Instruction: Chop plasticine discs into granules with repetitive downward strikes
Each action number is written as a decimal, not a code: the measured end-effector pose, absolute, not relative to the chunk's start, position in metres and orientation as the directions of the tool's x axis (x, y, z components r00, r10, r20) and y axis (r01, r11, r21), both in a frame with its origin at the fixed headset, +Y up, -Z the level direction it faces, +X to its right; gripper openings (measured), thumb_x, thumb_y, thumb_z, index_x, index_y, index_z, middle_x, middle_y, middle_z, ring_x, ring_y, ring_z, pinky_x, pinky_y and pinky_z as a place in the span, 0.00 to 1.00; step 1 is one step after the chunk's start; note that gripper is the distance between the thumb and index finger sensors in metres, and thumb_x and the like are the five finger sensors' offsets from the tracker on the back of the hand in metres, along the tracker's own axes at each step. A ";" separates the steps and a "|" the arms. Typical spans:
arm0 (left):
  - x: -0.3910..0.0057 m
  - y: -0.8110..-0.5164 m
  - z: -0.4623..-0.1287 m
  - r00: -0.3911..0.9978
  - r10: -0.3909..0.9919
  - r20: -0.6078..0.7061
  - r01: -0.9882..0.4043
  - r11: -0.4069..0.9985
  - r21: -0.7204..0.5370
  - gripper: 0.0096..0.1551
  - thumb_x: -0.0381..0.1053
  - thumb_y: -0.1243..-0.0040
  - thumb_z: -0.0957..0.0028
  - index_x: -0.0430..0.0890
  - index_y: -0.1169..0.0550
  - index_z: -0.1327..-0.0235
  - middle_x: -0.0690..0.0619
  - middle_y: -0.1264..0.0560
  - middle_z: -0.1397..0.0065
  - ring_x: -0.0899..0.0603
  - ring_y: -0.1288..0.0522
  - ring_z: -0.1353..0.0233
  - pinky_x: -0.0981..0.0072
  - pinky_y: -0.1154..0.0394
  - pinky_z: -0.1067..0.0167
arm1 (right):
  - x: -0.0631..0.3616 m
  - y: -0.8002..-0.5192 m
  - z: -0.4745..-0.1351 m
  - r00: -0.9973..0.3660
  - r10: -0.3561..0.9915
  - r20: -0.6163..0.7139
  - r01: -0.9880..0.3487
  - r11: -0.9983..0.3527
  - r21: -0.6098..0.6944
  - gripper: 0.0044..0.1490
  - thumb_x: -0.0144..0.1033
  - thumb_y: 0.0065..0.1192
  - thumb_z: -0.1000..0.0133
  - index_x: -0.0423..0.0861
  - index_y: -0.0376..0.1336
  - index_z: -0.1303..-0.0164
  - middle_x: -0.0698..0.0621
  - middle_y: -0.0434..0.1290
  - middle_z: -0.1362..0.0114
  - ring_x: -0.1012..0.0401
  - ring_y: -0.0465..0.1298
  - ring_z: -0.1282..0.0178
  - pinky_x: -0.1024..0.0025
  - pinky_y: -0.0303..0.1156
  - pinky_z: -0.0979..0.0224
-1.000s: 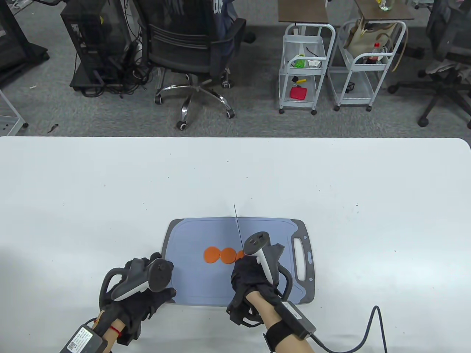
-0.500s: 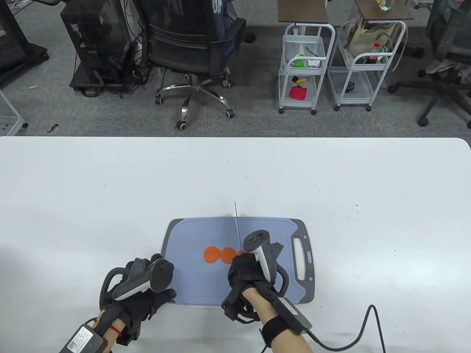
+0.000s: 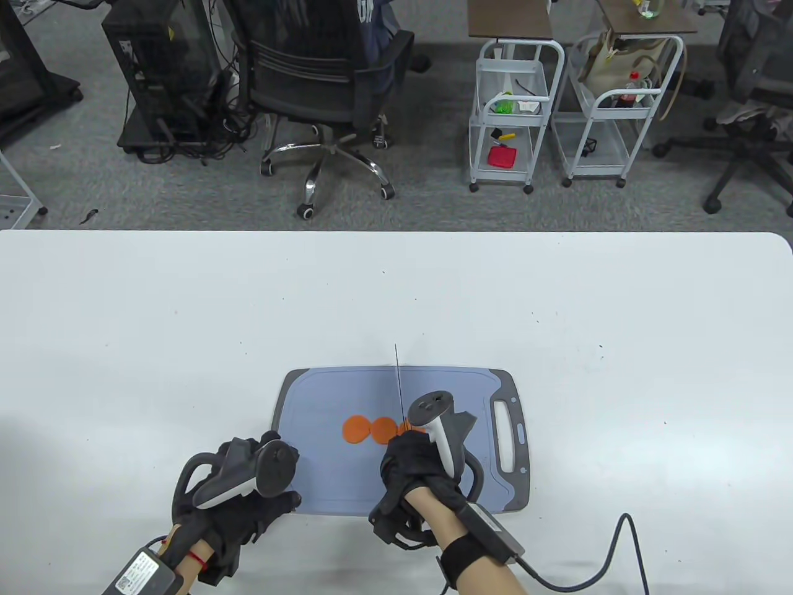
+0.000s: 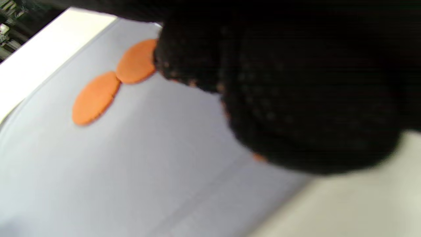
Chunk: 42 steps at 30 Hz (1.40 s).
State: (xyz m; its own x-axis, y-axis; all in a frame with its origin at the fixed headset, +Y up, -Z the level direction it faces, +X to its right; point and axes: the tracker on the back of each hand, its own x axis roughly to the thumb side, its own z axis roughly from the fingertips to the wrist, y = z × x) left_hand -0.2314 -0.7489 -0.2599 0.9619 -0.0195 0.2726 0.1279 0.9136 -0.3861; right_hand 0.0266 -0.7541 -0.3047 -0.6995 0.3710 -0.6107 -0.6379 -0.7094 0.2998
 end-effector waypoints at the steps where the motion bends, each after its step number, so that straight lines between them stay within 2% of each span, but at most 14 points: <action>1: -0.231 -0.749 -0.260 0.961 -0.018 0.274 0.127 0.913 -0.387 0.48 0.71 0.51 0.61 0.56 0.35 0.23 0.42 0.43 0.12 0.29 0.35 0.18 0.29 0.44 0.26 | 0.028 -0.753 -0.314 -0.683 0.373 -0.628 -0.654 -0.695 0.299 0.37 0.53 0.58 0.44 0.33 0.61 0.41 0.50 0.84 0.63 0.57 0.92 0.83 0.50 0.89 0.71; 4: -0.232 -0.746 -0.258 0.961 -0.008 0.276 0.118 0.917 -0.382 0.48 0.71 0.52 0.61 0.56 0.35 0.23 0.42 0.43 0.12 0.29 0.35 0.18 0.29 0.43 0.26 | 0.029 -0.743 -0.323 -0.699 0.309 -0.645 -0.632 -0.689 0.355 0.37 0.53 0.59 0.45 0.33 0.62 0.42 0.48 0.84 0.62 0.55 0.92 0.82 0.50 0.88 0.71; 9: -0.235 -0.746 -0.260 0.966 -0.003 0.258 0.106 0.917 -0.384 0.48 0.71 0.51 0.61 0.56 0.35 0.23 0.42 0.43 0.12 0.29 0.35 0.18 0.29 0.43 0.26 | 0.035 -0.730 -0.302 -0.634 0.338 -0.696 -0.732 -0.554 0.397 0.37 0.51 0.58 0.44 0.31 0.62 0.41 0.45 0.84 0.60 0.53 0.93 0.80 0.49 0.88 0.71; 12: -0.233 -0.750 -0.260 0.963 -0.022 0.267 0.132 0.906 -0.402 0.48 0.71 0.52 0.61 0.56 0.35 0.23 0.42 0.43 0.12 0.29 0.35 0.18 0.29 0.44 0.26 | 0.028 -0.747 -0.293 -0.662 0.349 -0.663 -0.692 -0.624 0.363 0.37 0.52 0.58 0.44 0.31 0.62 0.42 0.46 0.84 0.61 0.53 0.93 0.81 0.49 0.88 0.72; 14: -0.230 -0.751 -0.259 0.960 -0.025 0.278 0.141 0.904 -0.404 0.48 0.71 0.52 0.61 0.56 0.35 0.23 0.42 0.43 0.12 0.29 0.35 0.17 0.29 0.44 0.26 | 0.023 -0.756 -0.297 -0.657 0.424 -0.623 -0.680 -0.691 0.247 0.38 0.53 0.58 0.45 0.32 0.62 0.43 0.48 0.84 0.63 0.55 0.93 0.82 0.50 0.88 0.72; 18: -0.229 -0.749 -0.256 0.957 -0.024 0.289 0.143 0.905 -0.400 0.48 0.71 0.52 0.61 0.56 0.35 0.23 0.42 0.43 0.12 0.29 0.35 0.17 0.29 0.43 0.26 | 0.028 -0.747 -0.325 -0.682 0.336 -0.650 -0.655 -0.676 0.338 0.37 0.53 0.59 0.45 0.33 0.63 0.42 0.49 0.84 0.62 0.55 0.93 0.81 0.50 0.88 0.71; 24: -0.232 -0.747 -0.257 0.962 -0.024 0.274 0.134 0.910 -0.393 0.48 0.71 0.52 0.61 0.56 0.35 0.23 0.42 0.43 0.12 0.29 0.35 0.18 0.29 0.44 0.26 | 0.035 -0.730 -0.309 -0.629 0.342 -0.698 -0.737 -0.547 0.397 0.37 0.52 0.58 0.43 0.31 0.63 0.41 0.44 0.84 0.60 0.52 0.93 0.79 0.49 0.88 0.71; 26: -0.230 -0.750 -0.257 0.960 -0.035 0.279 0.149 0.904 -0.401 0.48 0.71 0.52 0.61 0.56 0.35 0.23 0.42 0.43 0.12 0.29 0.35 0.18 0.29 0.43 0.26 | 0.033 -0.734 -0.304 -0.643 0.339 -0.687 -0.721 -0.569 0.395 0.37 0.52 0.57 0.44 0.32 0.63 0.42 0.44 0.84 0.60 0.52 0.93 0.79 0.49 0.88 0.72; 28: -0.228 -0.752 -0.257 0.958 -0.035 0.285 0.155 0.898 -0.412 0.48 0.71 0.52 0.61 0.56 0.35 0.23 0.42 0.43 0.12 0.29 0.35 0.18 0.29 0.44 0.26 | 0.022 -0.754 -0.300 -0.668 0.340 -0.661 -0.679 -0.643 0.355 0.38 0.53 0.58 0.46 0.32 0.62 0.43 0.46 0.84 0.62 0.52 0.94 0.80 0.48 0.89 0.72; 29: -0.227 -0.752 -0.257 0.957 -0.035 0.288 0.158 0.897 -0.414 0.48 0.71 0.52 0.61 0.56 0.35 0.23 0.42 0.43 0.12 0.29 0.35 0.18 0.29 0.44 0.26 | 0.020 -0.757 -0.304 -0.641 0.434 -0.633 -0.704 -0.661 0.259 0.39 0.54 0.58 0.46 0.31 0.61 0.44 0.48 0.84 0.63 0.54 0.94 0.81 0.50 0.89 0.74; 32: -0.227 -0.752 -0.256 0.956 -0.039 0.292 0.163 0.896 -0.412 0.48 0.71 0.52 0.61 0.56 0.35 0.23 0.42 0.43 0.12 0.29 0.35 0.18 0.29 0.43 0.26 | 0.025 -0.754 -0.321 -0.602 0.392 -0.696 -0.734 -0.614 0.289 0.39 0.53 0.59 0.46 0.31 0.62 0.43 0.47 0.84 0.63 0.52 0.93 0.81 0.49 0.88 0.72; 37: -0.233 -0.745 -0.258 0.961 -0.004 0.276 0.114 0.916 -0.384 0.48 0.71 0.52 0.61 0.56 0.35 0.23 0.42 0.43 0.12 0.29 0.35 0.18 0.29 0.43 0.26 | 0.030 -0.733 -0.318 -0.657 0.377 -0.652 -0.712 -0.593 0.375 0.37 0.52 0.57 0.43 0.33 0.62 0.39 0.45 0.84 0.59 0.52 0.93 0.78 0.49 0.88 0.71; 40: -0.235 -0.743 -0.258 0.964 -0.017 0.266 0.120 0.918 -0.377 0.48 0.71 0.52 0.61 0.56 0.35 0.23 0.42 0.43 0.12 0.29 0.35 0.18 0.30 0.43 0.26 | 0.024 -0.730 -0.307 -0.714 0.370 -0.595 -0.653 -0.660 0.373 0.37 0.52 0.57 0.43 0.34 0.63 0.38 0.45 0.85 0.60 0.50 0.93 0.78 0.49 0.87 0.70; 42: -0.235 -0.743 -0.258 0.963 -0.024 0.270 0.127 0.919 -0.373 0.48 0.71 0.52 0.61 0.56 0.35 0.23 0.42 0.43 0.12 0.29 0.34 0.18 0.30 0.43 0.26 | 0.016 -0.733 -0.302 -0.780 0.306 -0.546 -0.566 -0.717 0.407 0.36 0.53 0.58 0.43 0.35 0.65 0.39 0.44 0.86 0.59 0.47 0.93 0.76 0.48 0.86 0.68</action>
